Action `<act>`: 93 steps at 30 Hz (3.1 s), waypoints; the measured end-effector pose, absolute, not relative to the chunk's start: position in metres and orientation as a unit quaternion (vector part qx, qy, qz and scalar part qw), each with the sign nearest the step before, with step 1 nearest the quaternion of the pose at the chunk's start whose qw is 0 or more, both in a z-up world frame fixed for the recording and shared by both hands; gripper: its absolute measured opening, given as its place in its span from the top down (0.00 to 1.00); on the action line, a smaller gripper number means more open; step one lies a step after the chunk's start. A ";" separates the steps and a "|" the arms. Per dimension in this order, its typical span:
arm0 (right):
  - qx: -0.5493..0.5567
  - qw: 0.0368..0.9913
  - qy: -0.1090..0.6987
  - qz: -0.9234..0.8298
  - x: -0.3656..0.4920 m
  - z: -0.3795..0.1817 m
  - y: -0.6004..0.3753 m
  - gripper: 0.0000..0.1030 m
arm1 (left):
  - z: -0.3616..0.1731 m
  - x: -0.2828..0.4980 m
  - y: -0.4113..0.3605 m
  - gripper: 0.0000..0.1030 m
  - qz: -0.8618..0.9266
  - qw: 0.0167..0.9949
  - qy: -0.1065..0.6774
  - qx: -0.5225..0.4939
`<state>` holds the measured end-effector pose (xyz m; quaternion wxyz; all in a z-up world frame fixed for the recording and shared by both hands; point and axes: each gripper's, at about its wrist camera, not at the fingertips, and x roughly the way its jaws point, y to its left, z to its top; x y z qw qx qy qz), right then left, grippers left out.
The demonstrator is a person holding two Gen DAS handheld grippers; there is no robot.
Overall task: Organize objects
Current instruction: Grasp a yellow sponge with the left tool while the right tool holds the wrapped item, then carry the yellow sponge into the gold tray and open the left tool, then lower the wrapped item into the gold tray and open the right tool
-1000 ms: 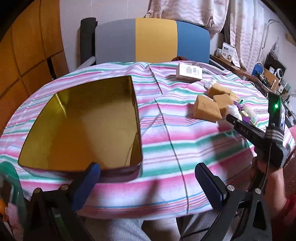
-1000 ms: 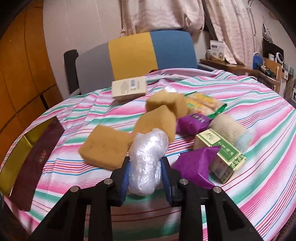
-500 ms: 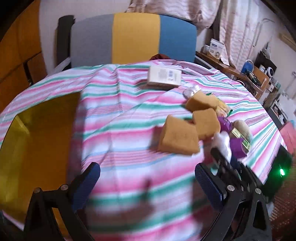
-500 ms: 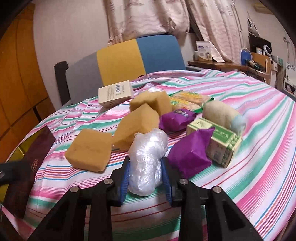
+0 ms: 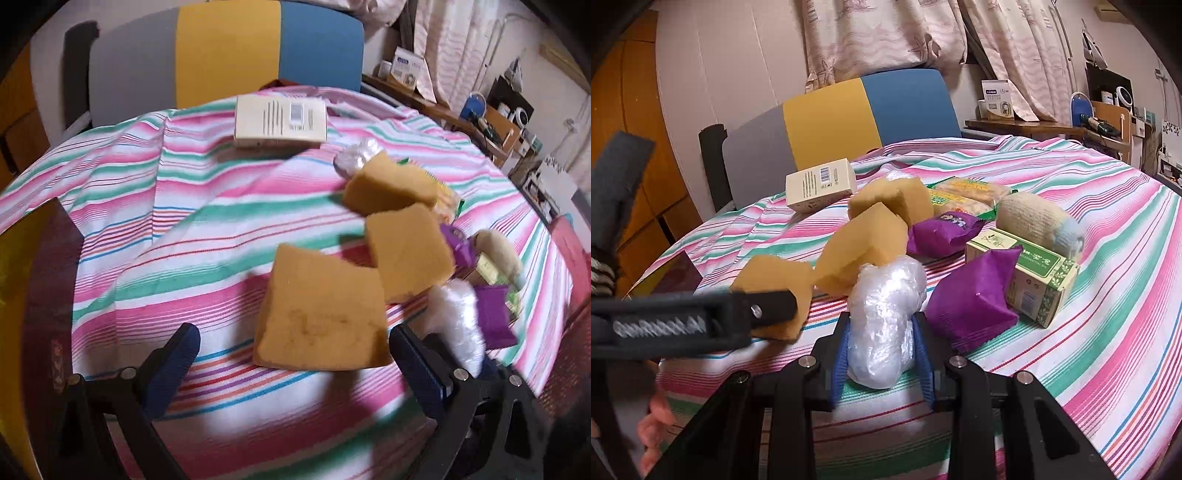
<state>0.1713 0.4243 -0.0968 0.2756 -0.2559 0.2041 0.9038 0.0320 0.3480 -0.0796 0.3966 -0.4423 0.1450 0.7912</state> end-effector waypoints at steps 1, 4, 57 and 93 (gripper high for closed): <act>-0.256 0.276 0.204 0.904 0.171 -0.097 0.424 0.69 | -0.082 0.032 0.348 0.00 0.792 0.398 0.149 -0.439; -0.255 0.276 0.204 0.904 0.171 -0.097 0.424 0.69 | -0.083 0.036 0.345 0.02 0.797 0.405 0.153 -0.421; -0.262 0.193 0.140 0.935 0.151 -0.051 0.353 0.69 | -0.032 0.016 0.083 0.40 0.879 0.269 -0.030 -0.392; -0.306 -0.057 0.082 0.947 0.073 -0.015 0.182 0.69 | -0.019 -0.046 -0.049 0.00 0.919 0.049 -0.096 -0.380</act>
